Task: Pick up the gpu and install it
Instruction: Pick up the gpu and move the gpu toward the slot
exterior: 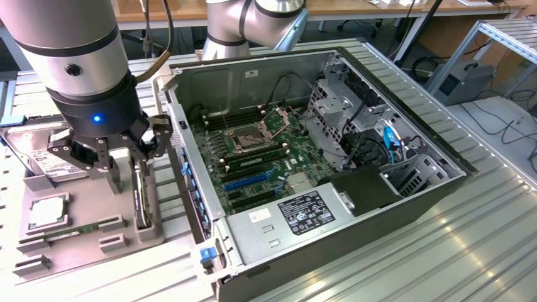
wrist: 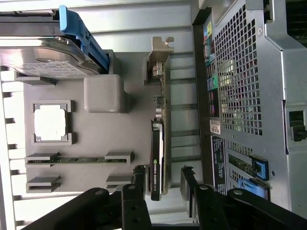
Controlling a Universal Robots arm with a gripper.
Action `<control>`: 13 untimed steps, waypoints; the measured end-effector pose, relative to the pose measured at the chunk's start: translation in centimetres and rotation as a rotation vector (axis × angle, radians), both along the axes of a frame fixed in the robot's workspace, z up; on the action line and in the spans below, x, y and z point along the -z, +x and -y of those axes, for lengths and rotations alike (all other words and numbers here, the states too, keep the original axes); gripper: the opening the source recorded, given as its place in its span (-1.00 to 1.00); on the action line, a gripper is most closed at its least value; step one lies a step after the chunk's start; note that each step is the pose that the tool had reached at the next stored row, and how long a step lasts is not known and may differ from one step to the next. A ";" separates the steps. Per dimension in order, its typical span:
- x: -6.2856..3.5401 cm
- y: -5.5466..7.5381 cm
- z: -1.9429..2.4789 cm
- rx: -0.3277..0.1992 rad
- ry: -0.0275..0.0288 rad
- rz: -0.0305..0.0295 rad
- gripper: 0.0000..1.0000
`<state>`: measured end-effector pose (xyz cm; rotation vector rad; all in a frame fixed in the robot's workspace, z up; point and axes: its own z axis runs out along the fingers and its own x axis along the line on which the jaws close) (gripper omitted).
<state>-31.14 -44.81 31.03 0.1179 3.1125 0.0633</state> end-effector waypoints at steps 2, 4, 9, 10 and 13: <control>0.00 0.0 0.00 0.000 0.0000 0.0000 0.00; 0.00 0.0 0.00 0.000 0.0000 0.0000 0.00; 0.47 0.0 0.00 0.000 0.0000 0.0000 0.00; 0.61 0.0 0.00 0.000 0.0001 0.0001 0.00; 0.93 0.0 -0.10 0.000 -0.0001 -0.0001 0.00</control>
